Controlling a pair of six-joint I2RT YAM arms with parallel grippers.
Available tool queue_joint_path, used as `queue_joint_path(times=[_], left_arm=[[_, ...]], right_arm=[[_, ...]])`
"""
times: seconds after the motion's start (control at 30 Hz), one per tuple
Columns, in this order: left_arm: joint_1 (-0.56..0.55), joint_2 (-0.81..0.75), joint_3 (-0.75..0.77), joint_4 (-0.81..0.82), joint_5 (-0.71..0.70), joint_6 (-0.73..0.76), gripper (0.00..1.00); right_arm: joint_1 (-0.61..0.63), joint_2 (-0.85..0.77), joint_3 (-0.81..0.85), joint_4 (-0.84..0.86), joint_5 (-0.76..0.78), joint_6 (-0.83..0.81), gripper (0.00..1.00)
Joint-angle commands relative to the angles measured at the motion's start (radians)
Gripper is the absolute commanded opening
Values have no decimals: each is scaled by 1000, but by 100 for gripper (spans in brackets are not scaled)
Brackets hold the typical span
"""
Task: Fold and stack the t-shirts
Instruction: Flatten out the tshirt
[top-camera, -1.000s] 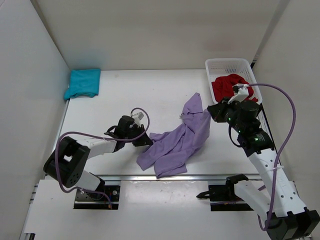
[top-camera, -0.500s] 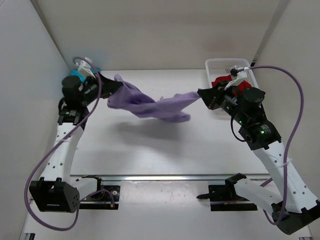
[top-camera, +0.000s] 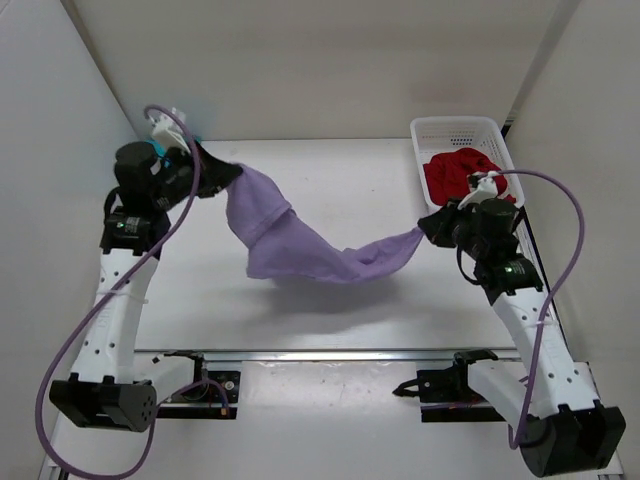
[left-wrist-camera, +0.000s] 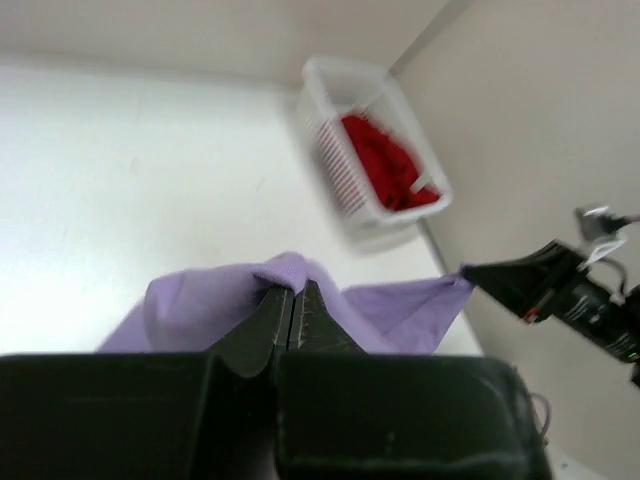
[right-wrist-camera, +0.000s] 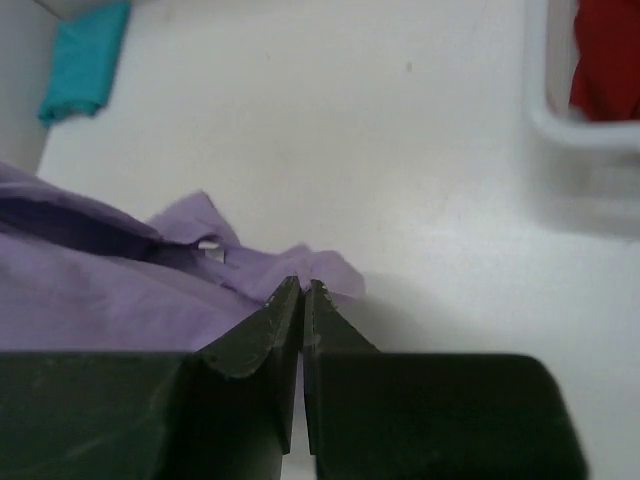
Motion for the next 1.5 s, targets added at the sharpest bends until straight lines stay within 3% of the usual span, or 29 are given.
queue_joint_path(times=[0.0, 0.1, 0.2, 0.33, 0.4, 0.5, 0.57, 0.67, 0.77, 0.83, 1.0, 1.1, 1.23, 1.3, 1.47], left_arm=[[-20, 53, -193, -38, -107, 69, 0], [-119, 201, -272, 27, -178, 80, 0], [-244, 384, -192, 38, -302, 106, 0], [-246, 518, -120, 114, -181, 42, 0], [-217, 471, -155, 188, -146, -5, 0], [-90, 339, -166, 150, -97, 3, 0], [22, 255, -160, 61, -57, 48, 0], [107, 100, -101, -109, -126, 137, 0], [98, 35, -4, -236, -238, 181, 0], [84, 25, 88, -313, -271, 198, 0], [-118, 94, 197, -387, -455, 201, 0], [-141, 149, 63, -320, -433, 185, 0], [-259, 309, -101, -151, -463, 151, 0], [-253, 459, -117, -90, -384, 129, 0], [-197, 600, -71, 82, -362, 63, 0]], right_arm=[[14, 20, -40, 31, -12, 15, 0], [9, 69, -53, 19, 13, 4, 0], [-3, 99, -65, 23, -1, 6, 0], [-19, 95, -73, 43, 1, 18, 0], [-14, 101, -67, 54, -30, 21, 0], [64, 107, -57, 78, -16, 33, 0], [127, 99, -45, 104, 13, 42, 0], [229, 113, -5, 112, 44, 61, 0], [285, 96, -7, 101, 93, 53, 0], [247, 77, -37, 95, 87, 55, 0], [118, 23, -169, 97, 44, 78, 0], [99, 21, -217, 114, 76, 87, 1], [47, 56, -251, 144, 27, 110, 0], [35, 60, -249, 144, 19, 113, 0], [47, 79, -197, 123, 48, 109, 0]])
